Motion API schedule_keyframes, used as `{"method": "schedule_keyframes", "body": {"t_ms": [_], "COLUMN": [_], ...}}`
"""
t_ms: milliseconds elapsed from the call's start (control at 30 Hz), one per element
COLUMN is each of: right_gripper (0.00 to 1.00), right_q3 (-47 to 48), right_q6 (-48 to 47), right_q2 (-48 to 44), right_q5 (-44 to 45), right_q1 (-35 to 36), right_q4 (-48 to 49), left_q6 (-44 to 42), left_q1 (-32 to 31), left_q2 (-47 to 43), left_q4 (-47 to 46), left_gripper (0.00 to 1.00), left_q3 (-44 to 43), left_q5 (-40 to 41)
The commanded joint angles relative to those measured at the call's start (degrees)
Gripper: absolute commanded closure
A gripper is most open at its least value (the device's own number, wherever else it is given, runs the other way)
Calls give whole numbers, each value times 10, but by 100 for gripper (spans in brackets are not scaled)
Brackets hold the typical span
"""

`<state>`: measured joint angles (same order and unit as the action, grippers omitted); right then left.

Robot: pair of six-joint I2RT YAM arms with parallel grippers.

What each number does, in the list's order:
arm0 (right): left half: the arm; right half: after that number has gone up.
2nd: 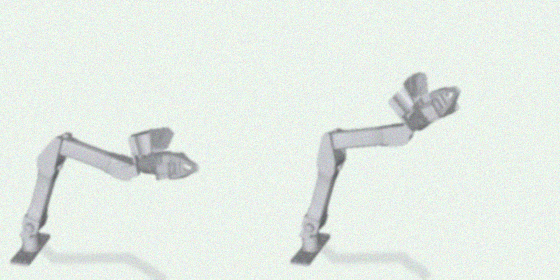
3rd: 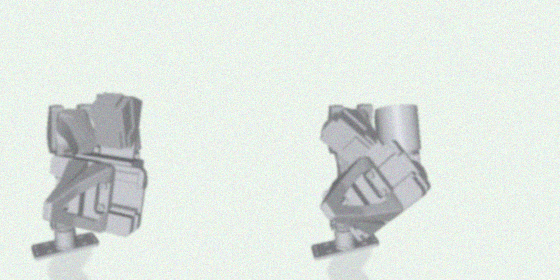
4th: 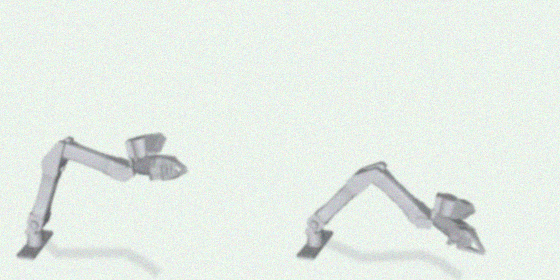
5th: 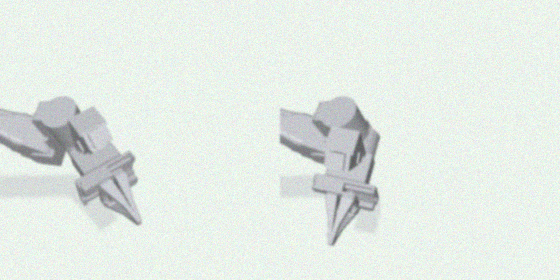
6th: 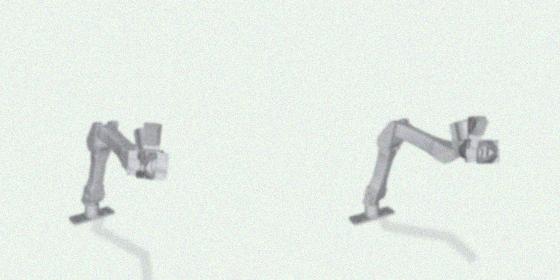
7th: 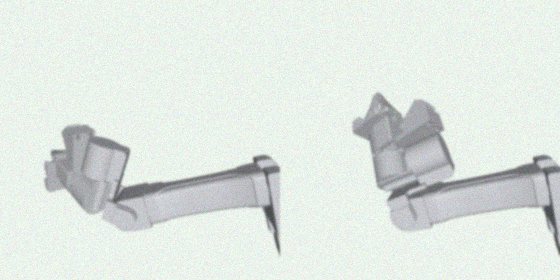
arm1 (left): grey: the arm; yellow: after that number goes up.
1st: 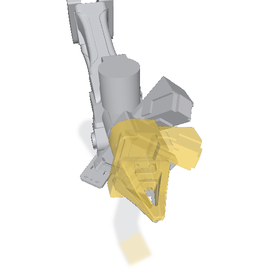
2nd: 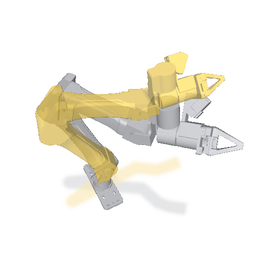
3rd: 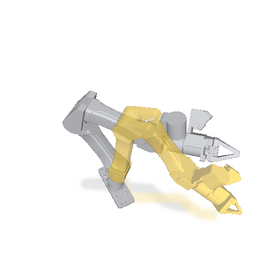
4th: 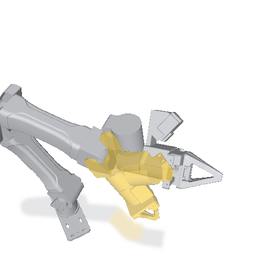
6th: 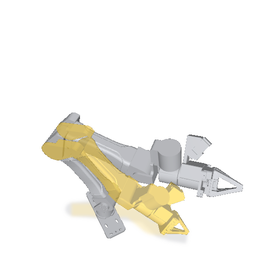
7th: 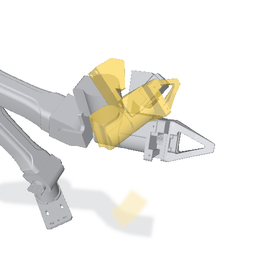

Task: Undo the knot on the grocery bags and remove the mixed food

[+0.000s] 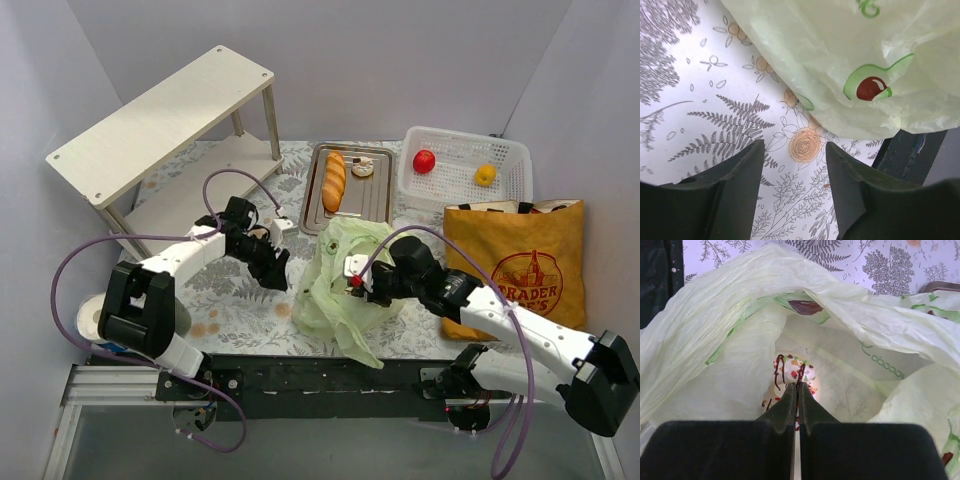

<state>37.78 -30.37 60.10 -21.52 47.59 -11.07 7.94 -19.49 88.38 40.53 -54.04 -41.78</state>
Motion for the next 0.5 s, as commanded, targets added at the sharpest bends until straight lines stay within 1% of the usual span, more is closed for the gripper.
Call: {"method": "schedule_keyframes", "body": {"t_ms": [0,33,67,100,133,167,200,233,267,333,367,433,467], "right_gripper": [99,99,99,95,90,85,80,74,66,54,51,47,44], "right_q3": [-22,-30,-37,-55,-65,-76,-109,-120,-126,-150,-148,-161,-162], "right_q6": [-37,-25,-17,-13,-9,12,20,20,-22,-25,-10,28,64], "right_q2": [-49,-48,-46,-40,-32,-32,-31,-24,-21,-23,-17,-11,-12], "right_q5": [-12,-11,-17,-26,-38,-51,-54,-54,-27,8,20,59,89], "right_q1": [0,0,0,2,5,15,26,42,97,131,131,122,114], "right_q4": [-28,-12,2,18,32,73,89,96,91,122,141,189,226], "left_q6": [-4,1,7,14,20,33,40,41,41,39,39,41,44], "left_q1": [2,2,2,1,-1,-5,-15,-23,-31,-62,-70,-83,-87], "left_q2": [-50,-52,-53,-55,-54,-51,-49,-44,-36,-25,-16,-8,3], "left_q4": [17,20,27,27,28,27,24,24,24,20,12,5,-1], "left_gripper": [45,38,35,32,19,17,17,17,18,18,18,19,19], "left_q3": [-44,-58,-63,-68,-69,-68,-63,-59,-49,-41,-34,-33,-36], "left_q5": [-38,-48,-60,-74,-80,-82,-81,-77,-72,-44,-38,-30,-30]}}
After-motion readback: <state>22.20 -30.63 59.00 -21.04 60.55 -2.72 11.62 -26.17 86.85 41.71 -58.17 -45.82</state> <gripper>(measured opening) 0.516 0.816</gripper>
